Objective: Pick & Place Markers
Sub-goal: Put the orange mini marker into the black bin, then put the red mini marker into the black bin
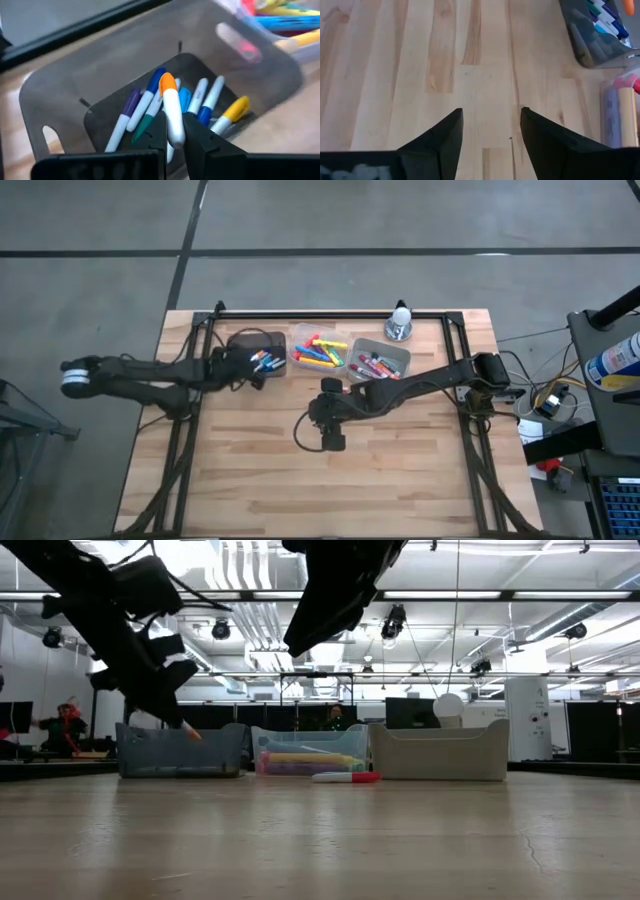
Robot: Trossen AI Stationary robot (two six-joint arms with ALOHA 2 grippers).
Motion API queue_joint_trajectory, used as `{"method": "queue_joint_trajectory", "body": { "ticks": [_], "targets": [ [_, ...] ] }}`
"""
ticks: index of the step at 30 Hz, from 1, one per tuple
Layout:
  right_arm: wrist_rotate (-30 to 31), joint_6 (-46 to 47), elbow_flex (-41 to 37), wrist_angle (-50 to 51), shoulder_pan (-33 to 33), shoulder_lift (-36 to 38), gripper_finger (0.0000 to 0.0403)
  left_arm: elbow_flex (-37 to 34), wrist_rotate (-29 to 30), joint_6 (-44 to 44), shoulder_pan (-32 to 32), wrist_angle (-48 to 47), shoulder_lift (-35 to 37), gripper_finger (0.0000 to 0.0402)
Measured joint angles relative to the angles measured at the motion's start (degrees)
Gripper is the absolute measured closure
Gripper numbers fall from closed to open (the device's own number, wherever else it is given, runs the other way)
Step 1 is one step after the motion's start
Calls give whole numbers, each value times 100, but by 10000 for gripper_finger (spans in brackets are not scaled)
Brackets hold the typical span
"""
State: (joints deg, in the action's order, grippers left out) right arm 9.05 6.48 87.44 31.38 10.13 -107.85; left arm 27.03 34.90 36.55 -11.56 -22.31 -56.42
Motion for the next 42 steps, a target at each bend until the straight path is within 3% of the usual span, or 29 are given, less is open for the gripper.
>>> {"method": "queue_joint_trajectory", "body": {
  "ticks": [6, 11, 22, 27, 37, 42],
  "targets": [
    [-1, -2, 0, 0, 0, 0, 216, 0, -868, -146, -562, 67, 0, 369],
    [2, -2, 0, 0, 0, 0, 216, 0, -895, -128, -583, 131, 0, 364],
    [8, -52, -16, 0, 0, 0, 216, 2, -894, -436, -578, 190, 0, 259],
    [10, -225, -60, 0, -4, 0, 216, 82, -1037, -580, -496, 417, 128, 247],
    [10, -821, -668, -42, -4, -1, 216, 87, -2901, -1019, 553, 2016, 586, 246],
    [468, -1025, -1071, -186, -1, -2, 216, 85, -3095, -1196, 1565, 2763, 597, 246]
  ]
}}
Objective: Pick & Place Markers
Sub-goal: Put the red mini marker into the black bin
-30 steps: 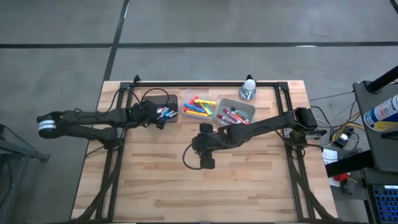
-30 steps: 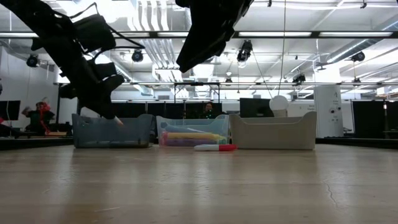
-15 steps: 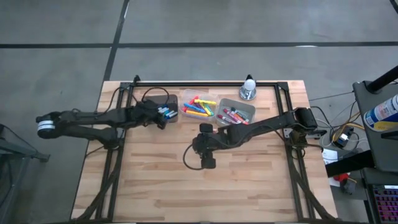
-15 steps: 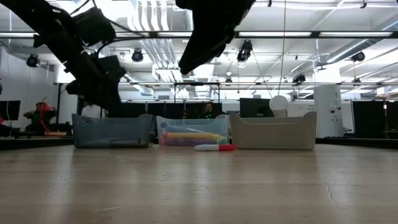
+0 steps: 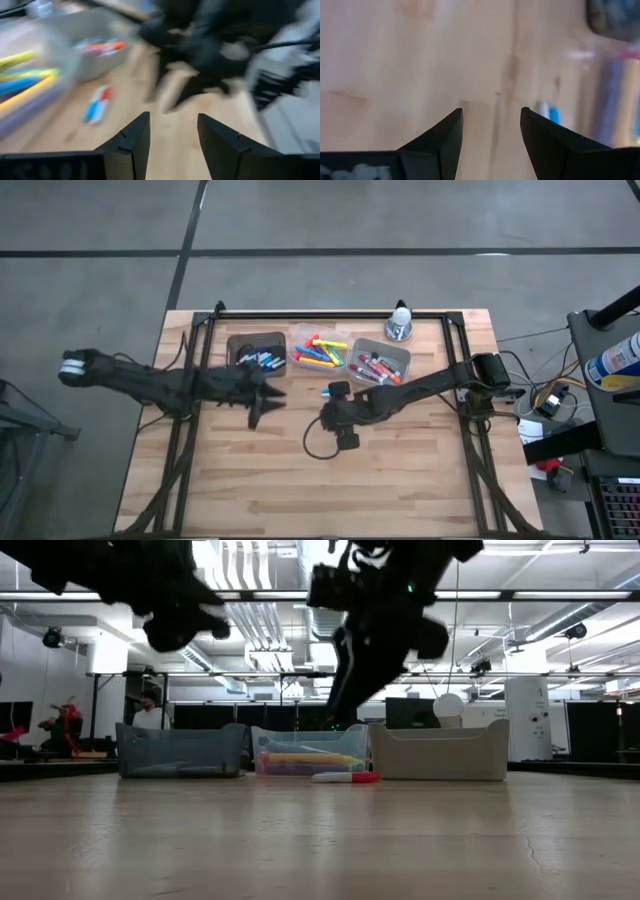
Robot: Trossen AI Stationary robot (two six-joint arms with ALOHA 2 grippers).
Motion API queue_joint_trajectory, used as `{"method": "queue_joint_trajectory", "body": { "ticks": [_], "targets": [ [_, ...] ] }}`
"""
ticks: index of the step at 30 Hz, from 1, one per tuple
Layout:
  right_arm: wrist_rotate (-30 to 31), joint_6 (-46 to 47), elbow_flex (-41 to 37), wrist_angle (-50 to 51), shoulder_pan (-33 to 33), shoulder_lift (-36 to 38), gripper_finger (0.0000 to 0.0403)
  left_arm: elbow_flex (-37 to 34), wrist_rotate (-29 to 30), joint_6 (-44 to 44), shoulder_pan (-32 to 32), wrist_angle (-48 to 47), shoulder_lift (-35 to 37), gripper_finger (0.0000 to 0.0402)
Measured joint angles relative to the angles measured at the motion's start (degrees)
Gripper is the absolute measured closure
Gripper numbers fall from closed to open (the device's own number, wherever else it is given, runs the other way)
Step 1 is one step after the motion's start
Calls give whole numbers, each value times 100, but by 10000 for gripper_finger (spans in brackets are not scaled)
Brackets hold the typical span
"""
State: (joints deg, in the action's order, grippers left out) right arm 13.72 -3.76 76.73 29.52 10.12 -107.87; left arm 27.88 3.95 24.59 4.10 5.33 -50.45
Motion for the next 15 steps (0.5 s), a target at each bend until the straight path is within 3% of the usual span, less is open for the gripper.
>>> {"method": "queue_joint_trajectory", "body": {
  "ticks": [3, 6, 15],
  "targets": [
    [427, -186, -276, -181, -49, -4, 216, -1, 8, -140, 625, 452, -33, 246],
    [467, -224, -427, -237, -191, -9, 216, -2, 19, -228, 1158, 790, -96, 246],
    [-72, -335, -651, -327, -946, -9, 216, -4, 373, -326, 1818, 1103, -229, 245]
  ]
}}
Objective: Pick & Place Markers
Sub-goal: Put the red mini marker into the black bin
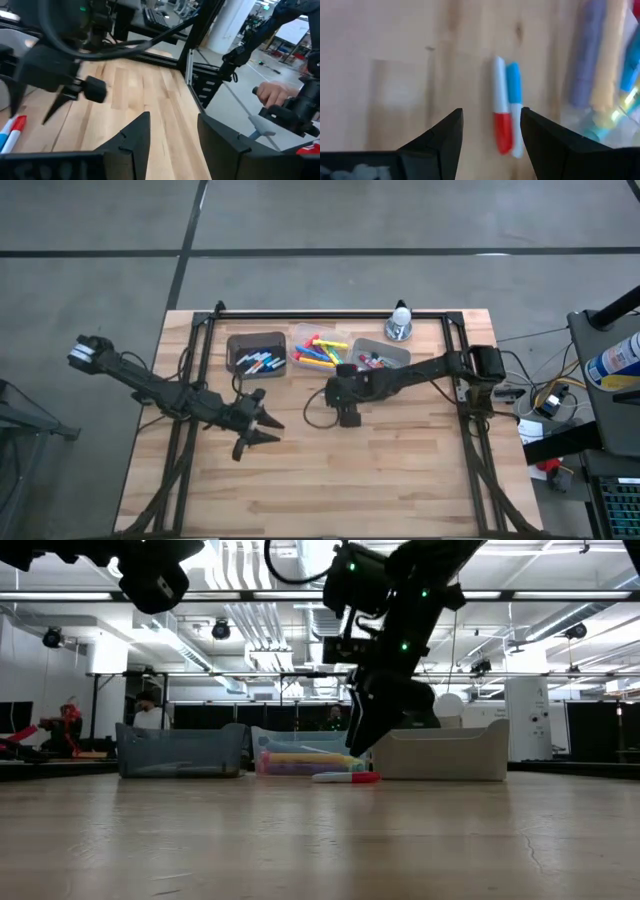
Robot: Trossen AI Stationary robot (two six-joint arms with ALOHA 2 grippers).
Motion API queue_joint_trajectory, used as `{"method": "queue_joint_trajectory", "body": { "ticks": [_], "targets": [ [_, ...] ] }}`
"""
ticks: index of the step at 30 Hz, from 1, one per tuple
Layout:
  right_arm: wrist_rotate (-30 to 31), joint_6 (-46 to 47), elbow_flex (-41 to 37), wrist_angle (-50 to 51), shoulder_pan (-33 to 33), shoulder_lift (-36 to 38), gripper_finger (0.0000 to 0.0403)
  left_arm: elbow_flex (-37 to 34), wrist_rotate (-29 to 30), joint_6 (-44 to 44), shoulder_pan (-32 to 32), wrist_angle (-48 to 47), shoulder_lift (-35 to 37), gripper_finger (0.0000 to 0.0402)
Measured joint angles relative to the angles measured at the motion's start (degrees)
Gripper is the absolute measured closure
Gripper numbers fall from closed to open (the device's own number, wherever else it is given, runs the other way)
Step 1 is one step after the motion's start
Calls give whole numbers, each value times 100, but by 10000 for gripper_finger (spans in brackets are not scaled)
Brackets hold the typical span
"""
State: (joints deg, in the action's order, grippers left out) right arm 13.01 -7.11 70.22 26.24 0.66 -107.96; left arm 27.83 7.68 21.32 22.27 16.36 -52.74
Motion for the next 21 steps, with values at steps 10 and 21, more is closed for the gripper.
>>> {"method": "queue_joint_trajectory", "body": {
  "ticks": [10, 21],
  "targets": [
    [-426, -81, -40, -288, -388, 0, 228, 0, 20, 2, 3, 4, -5, 245],
    [-451, -39, -434, -646, -382, 2, 234, 0, 18, 9, 3, 21, -5, 245]
  ]
}}
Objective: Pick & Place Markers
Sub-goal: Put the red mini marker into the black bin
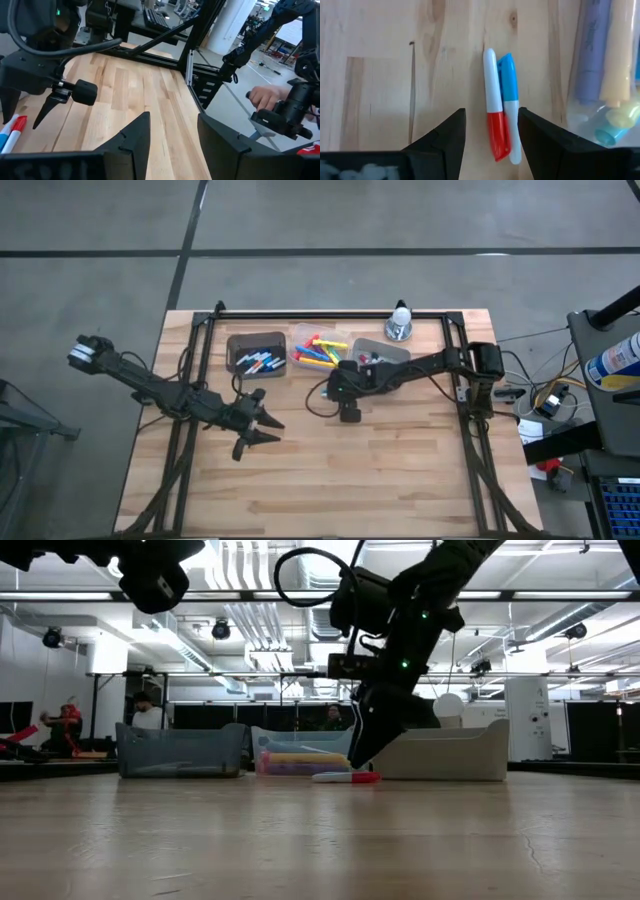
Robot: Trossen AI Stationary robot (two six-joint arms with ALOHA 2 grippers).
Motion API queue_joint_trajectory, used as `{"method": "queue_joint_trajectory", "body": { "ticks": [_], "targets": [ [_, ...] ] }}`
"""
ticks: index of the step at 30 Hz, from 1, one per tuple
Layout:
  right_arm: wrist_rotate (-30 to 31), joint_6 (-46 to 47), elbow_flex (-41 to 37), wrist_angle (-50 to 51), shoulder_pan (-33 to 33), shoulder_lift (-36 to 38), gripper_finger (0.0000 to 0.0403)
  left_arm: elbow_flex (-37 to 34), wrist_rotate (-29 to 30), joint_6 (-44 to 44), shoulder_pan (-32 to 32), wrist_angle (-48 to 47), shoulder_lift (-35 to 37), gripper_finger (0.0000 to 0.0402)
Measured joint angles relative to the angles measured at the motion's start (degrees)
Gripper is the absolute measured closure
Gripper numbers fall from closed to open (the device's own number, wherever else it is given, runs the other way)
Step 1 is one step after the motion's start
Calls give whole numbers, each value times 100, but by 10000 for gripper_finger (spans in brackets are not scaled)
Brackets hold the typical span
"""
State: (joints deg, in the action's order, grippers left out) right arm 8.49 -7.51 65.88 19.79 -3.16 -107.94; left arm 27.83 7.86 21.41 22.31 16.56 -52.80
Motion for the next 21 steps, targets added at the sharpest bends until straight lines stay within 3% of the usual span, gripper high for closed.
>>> {"method": "queue_joint_trajectory", "body": {
  "ticks": [12, 21],
  "targets": [
    [-7, 111, -446, -639, -6, 9, 234, 0, 0, -79, 0, 249, 0, 245],
    [-125, 166, -312, -678, -22, -378, 234, 0, -2, -83, 0, 293, 0, 245]
  ]
}}
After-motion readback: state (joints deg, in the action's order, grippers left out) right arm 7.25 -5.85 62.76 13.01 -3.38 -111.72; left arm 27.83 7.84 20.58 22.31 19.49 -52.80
